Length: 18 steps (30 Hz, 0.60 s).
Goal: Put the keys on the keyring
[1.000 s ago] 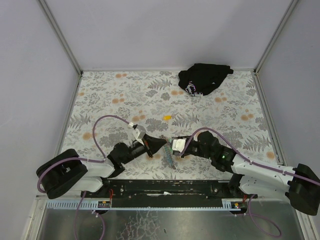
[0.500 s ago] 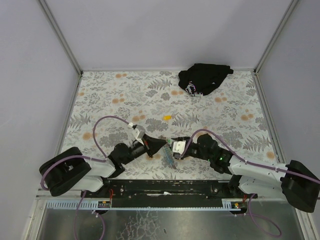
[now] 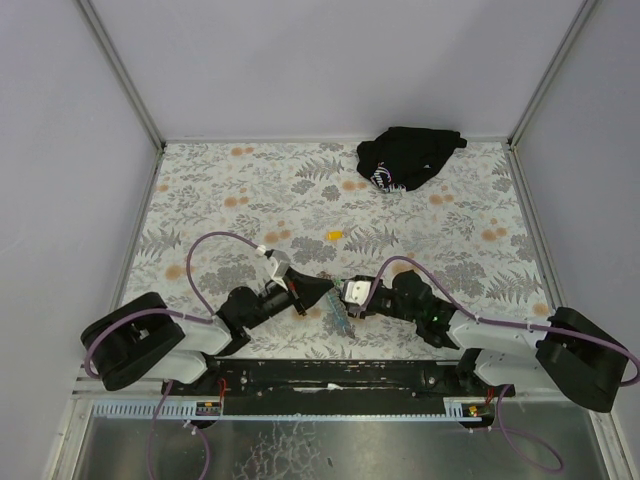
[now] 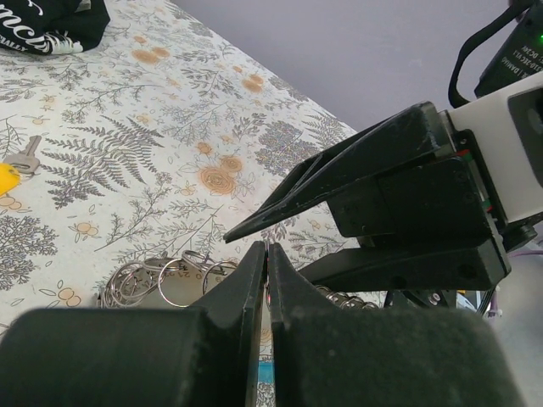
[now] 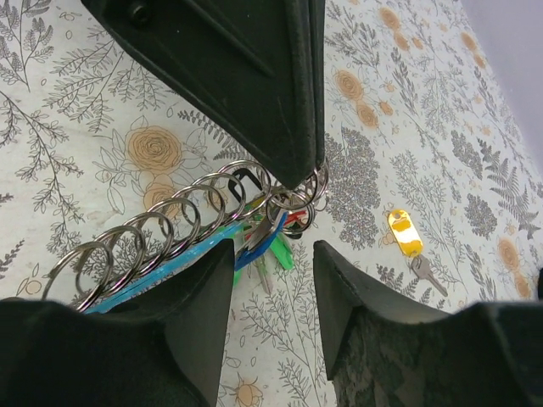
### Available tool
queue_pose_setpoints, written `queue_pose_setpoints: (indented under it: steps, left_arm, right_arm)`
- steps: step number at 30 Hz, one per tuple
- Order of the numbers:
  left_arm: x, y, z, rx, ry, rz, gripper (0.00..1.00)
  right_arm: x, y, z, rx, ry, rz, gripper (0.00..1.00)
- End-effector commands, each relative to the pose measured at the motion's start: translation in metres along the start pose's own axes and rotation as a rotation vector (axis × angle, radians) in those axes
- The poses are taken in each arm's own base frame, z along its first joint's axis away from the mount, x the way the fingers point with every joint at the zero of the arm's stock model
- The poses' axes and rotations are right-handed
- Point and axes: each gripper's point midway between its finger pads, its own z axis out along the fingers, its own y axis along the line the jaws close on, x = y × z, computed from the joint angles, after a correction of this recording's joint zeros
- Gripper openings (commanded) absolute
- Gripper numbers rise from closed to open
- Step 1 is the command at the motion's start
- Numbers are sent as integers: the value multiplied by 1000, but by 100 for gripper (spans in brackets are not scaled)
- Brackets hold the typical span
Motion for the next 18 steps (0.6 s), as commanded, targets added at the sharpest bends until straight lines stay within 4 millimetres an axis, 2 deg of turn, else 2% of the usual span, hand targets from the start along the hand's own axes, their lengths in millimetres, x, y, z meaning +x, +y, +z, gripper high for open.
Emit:
queue_pose_setpoints:
  steps: [1,8,11,15,16,18]
  left_arm:
    - [-36,-19,3,81,-141,15,0]
    - [-34,-19,2,85,-139,10,0]
    - [-35,-18,0,79,-143,13,0]
    - [-35,-14,-3,53,-142,30,0]
    - [-35,-13,-3,47,-140,36,0]
    - [-34,-10,-5,34,-136,45,0]
  right_arm:
    - [-27,-15,6,49,-126,4,48]
    - [-35,-20,9,64,-169,2,41]
    - [-35,-21,7,67,-166,-6,29]
    - [-29,-25,2,66,-96,-22,4]
    - [-27,-26,0,70,-74,-24,1]
    - [-26,-31,-3,80,-37,-31,0]
